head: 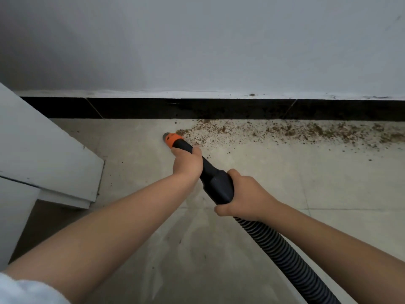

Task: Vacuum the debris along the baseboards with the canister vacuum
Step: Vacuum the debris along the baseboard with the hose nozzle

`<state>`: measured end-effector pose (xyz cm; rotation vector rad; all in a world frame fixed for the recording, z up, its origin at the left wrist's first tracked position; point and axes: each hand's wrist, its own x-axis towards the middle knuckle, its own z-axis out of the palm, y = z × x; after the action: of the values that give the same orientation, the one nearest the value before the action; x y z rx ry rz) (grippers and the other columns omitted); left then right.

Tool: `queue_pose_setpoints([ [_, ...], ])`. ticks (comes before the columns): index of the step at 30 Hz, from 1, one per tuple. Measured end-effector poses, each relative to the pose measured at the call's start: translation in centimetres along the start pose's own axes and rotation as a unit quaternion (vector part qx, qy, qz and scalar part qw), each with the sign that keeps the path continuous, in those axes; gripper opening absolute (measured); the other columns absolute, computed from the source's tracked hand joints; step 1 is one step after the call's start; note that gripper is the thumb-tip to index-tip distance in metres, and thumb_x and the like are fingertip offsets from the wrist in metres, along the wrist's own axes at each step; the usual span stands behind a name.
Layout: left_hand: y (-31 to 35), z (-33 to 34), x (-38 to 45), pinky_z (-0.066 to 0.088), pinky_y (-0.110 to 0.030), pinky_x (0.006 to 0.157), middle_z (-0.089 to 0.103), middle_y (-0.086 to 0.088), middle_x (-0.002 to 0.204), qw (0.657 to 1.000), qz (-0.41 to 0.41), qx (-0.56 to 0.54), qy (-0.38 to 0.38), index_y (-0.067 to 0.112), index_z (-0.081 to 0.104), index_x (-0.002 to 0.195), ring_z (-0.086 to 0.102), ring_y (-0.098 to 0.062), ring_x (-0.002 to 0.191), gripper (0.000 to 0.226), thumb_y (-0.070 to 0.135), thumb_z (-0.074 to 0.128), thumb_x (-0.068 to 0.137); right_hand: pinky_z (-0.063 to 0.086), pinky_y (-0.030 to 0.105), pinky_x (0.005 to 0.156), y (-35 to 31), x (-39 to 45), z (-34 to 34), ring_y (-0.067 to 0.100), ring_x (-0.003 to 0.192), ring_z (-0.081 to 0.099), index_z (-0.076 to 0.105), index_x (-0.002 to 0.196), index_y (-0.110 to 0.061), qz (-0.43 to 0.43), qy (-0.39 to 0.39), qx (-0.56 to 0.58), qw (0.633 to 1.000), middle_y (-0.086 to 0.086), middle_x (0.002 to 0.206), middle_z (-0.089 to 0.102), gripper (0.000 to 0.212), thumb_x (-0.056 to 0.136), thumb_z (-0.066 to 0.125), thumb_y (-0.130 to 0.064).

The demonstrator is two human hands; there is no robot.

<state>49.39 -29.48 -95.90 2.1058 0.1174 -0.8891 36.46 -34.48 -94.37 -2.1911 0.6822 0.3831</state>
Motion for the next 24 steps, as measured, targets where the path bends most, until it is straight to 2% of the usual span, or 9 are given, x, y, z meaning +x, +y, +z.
queue_pose_setpoints([
  [2, -0.4, 0.0, -0.5, 0.049, -0.044, 0.093, 0.047, -0.015, 0.133, 1.0, -0.009, -0.013, 0.003, 0.01, 0.003, 0.15, 0.052, -0.03, 0.1, 0.065, 0.034, 0.036, 0.1, 0.037, 0.021, 0.05, 0.0, -0.7, -0.3, 0.006, 0.064, 0.047, 0.036, 0.094, -0.019, -0.004, -0.004, -0.021, 1.0, -0.008, 0.08, 0.047, 0.05, 0.067, 0.076, -0.033],
  [5, -1.0, 0.2, -1.3, 0.05, -0.041, 0.09, 0.047, -0.015, 0.131, 1.0, -0.01, -0.015, -0.007, 0.008, 0.005, 0.149, 0.047, -0.026, 0.089, 0.063, 0.034, 0.035, 0.1, 0.036, 0.021, 0.048, 0.0, -1.8, -0.7, 0.004, 0.061, 0.045, 0.035, 0.094, -0.019, -0.007, -0.014, -0.054, 0.998, -0.008, 0.077, 0.044, 0.051, 0.068, 0.076, -0.035],
  [9, -1.4, 0.8, -2.1, 0.048, -0.042, 0.093, 0.047, -0.016, 0.131, 1.0, 0.007, -0.013, -0.018, 0.006, 0.011, 0.147, 0.051, -0.029, 0.099, 0.058, 0.032, 0.034, 0.1, 0.034, 0.021, 0.046, 0.1, -3.2, -1.1, 0.004, 0.059, 0.042, 0.033, 0.093, -0.019, -0.001, -0.007, -0.086, 0.996, -0.008, 0.074, 0.042, 0.051, 0.069, 0.074, -0.037],
  [14, -1.2, 2.1, -2.9, 0.049, -0.04, 0.089, 0.049, -0.012, 0.119, 0.999, 0.007, -0.029, -0.039, 0.006, 0.014, 0.146, 0.048, -0.025, 0.09, 0.056, 0.032, 0.035, 0.1, 0.039, 0.023, 0.049, 0.7, -4.4, -2.0, 0.006, 0.06, 0.045, 0.035, 0.095, -0.019, 0.021, 0.0, -0.087, 0.996, -0.007, 0.076, 0.045, 0.051, 0.068, 0.075, -0.037],
  [16, -1.3, 2.5, -3.1, 0.049, -0.041, 0.089, 0.049, -0.013, 0.123, 0.999, 0.012, -0.028, -0.044, 0.006, 0.014, 0.146, 0.047, -0.025, 0.09, 0.057, 0.031, 0.035, 0.1, 0.039, 0.023, 0.049, 1.0, -4.6, -2.1, 0.006, 0.061, 0.046, 0.036, 0.095, -0.019, 0.028, -0.001, -0.083, 0.996, -0.007, 0.076, 0.046, 0.051, 0.067, 0.075, -0.037],
  [19, -1.2, 2.7, -3.0, 0.049, -0.042, 0.091, 0.049, -0.014, 0.126, 0.999, 0.017, -0.021, -0.043, 0.006, 0.013, 0.146, 0.048, -0.026, 0.093, 0.057, 0.031, 0.034, 0.1, 0.037, 0.022, 0.048, 1.4, -4.4, -1.9, 0.006, 0.061, 0.046, 0.036, 0.094, -0.019, 0.029, 0.003, -0.074, 0.997, -0.008, 0.076, 0.046, 0.051, 0.067, 0.075, -0.037],
  [24, -0.5, 2.2, -1.8, 0.046, -0.038, 0.087, 0.047, -0.015, 0.131, 0.999, 0.031, 0.001, -0.034, 0.005, 0.01, 0.147, 0.051, -0.033, 0.11, 0.059, 0.031, 0.035, 0.1, 0.036, 0.022, 0.048, 1.4, -2.9, -1.2, 0.007, 0.062, 0.047, 0.035, 0.093, -0.018, 0.019, 0.015, -0.037, 0.999, -0.007, 0.077, 0.046, 0.049, 0.067, 0.074, -0.034],
])
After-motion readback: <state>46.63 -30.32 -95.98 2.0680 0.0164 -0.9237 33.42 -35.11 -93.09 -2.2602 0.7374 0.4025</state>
